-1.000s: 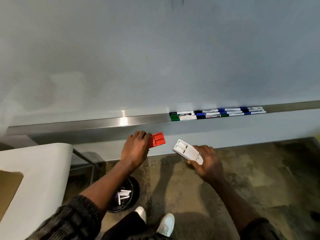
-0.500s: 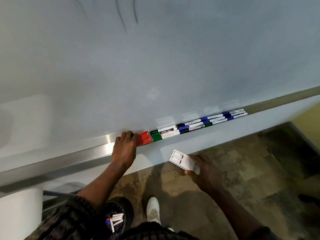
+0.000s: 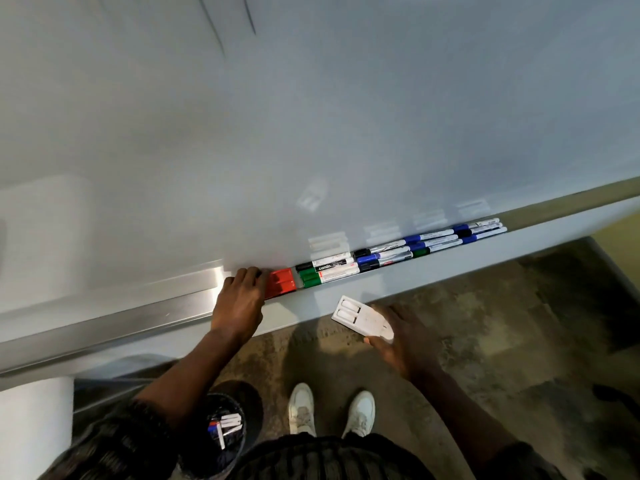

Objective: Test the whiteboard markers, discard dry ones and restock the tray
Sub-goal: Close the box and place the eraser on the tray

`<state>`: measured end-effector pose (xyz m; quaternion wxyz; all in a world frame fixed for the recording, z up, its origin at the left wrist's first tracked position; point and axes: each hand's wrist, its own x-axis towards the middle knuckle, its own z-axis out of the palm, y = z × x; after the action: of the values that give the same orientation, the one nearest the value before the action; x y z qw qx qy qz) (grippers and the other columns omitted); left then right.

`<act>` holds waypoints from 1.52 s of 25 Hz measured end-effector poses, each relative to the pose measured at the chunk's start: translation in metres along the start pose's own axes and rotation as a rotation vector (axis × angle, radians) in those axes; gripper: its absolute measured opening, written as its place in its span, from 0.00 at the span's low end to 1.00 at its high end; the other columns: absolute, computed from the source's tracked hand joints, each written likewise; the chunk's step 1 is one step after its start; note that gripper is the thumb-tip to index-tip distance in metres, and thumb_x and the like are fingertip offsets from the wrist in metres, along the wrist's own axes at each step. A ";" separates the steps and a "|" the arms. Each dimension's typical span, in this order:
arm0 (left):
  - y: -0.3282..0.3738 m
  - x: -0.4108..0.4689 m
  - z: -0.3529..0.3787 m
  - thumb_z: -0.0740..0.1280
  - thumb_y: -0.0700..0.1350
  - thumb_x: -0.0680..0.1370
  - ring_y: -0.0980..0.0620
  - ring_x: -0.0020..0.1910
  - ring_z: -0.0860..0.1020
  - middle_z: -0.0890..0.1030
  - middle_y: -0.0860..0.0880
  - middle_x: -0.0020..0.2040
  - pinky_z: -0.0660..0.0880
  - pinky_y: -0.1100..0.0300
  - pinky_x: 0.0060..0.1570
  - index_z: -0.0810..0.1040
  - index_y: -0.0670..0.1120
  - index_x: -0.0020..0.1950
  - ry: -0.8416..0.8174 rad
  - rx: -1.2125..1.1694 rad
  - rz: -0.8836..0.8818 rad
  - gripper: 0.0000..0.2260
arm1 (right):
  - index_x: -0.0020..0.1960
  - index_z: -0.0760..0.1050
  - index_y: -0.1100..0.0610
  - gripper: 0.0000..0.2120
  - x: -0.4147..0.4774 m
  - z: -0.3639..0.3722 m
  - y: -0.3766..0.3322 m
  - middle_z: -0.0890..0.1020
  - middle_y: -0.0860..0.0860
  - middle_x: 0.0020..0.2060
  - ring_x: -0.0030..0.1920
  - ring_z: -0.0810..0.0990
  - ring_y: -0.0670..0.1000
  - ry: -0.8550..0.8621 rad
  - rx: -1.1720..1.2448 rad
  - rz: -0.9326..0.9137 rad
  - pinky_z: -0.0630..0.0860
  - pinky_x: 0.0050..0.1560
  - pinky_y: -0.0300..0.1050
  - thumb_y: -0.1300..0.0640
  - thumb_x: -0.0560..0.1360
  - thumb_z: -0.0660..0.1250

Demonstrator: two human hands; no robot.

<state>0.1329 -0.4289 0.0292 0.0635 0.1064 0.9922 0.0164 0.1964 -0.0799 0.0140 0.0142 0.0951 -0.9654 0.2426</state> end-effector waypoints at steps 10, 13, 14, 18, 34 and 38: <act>-0.011 0.000 0.009 0.83 0.32 0.66 0.34 0.57 0.79 0.81 0.38 0.60 0.82 0.45 0.42 0.80 0.38 0.70 0.009 -0.046 0.028 0.32 | 0.65 0.80 0.53 0.27 -0.004 -0.006 0.026 0.82 0.52 0.56 0.54 0.80 0.53 -0.027 0.009 -0.043 0.79 0.49 0.43 0.44 0.70 0.76; -0.005 -0.003 0.009 0.81 0.30 0.66 0.34 0.59 0.75 0.78 0.37 0.61 0.82 0.46 0.38 0.79 0.37 0.69 0.037 -0.047 0.015 0.32 | 0.66 0.79 0.52 0.30 -0.010 0.002 0.022 0.82 0.51 0.56 0.54 0.80 0.52 -0.038 0.014 -0.011 0.79 0.46 0.42 0.45 0.67 0.80; -0.004 -0.003 0.009 0.80 0.29 0.66 0.34 0.59 0.75 0.77 0.37 0.60 0.82 0.45 0.38 0.79 0.37 0.69 0.049 -0.051 0.005 0.32 | 0.67 0.78 0.52 0.32 -0.010 0.004 0.021 0.81 0.51 0.56 0.55 0.80 0.52 -0.051 0.012 -0.004 0.81 0.45 0.44 0.45 0.66 0.81; 0.001 -0.001 0.012 0.79 0.27 0.66 0.35 0.56 0.74 0.78 0.37 0.59 0.80 0.41 0.48 0.80 0.38 0.67 0.074 -0.033 -0.011 0.30 | 0.66 0.78 0.54 0.33 -0.014 0.010 0.020 0.81 0.52 0.56 0.55 0.81 0.54 -0.063 0.003 0.002 0.83 0.43 0.46 0.46 0.65 0.83; 0.023 -0.006 0.026 0.72 0.27 0.71 0.32 0.63 0.74 0.75 0.34 0.63 0.84 0.39 0.52 0.80 0.32 0.66 0.067 -0.027 -0.053 0.22 | 0.64 0.79 0.55 0.32 -0.009 0.020 0.011 0.82 0.52 0.55 0.54 0.81 0.55 0.000 -0.012 0.020 0.83 0.43 0.50 0.48 0.64 0.85; 0.038 -0.013 0.042 0.78 0.38 0.73 0.27 0.77 0.66 0.67 0.31 0.75 0.73 0.34 0.73 0.68 0.32 0.78 -0.038 -0.038 -0.133 0.36 | 0.62 0.80 0.54 0.30 -0.004 0.021 0.003 0.83 0.52 0.55 0.53 0.82 0.55 0.033 0.003 0.045 0.81 0.44 0.49 0.48 0.64 0.83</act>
<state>0.1587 -0.3940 -0.0089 0.0853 0.0394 0.9952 0.0289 0.2000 -0.0863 -0.0062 0.0245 0.0694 -0.9665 0.2458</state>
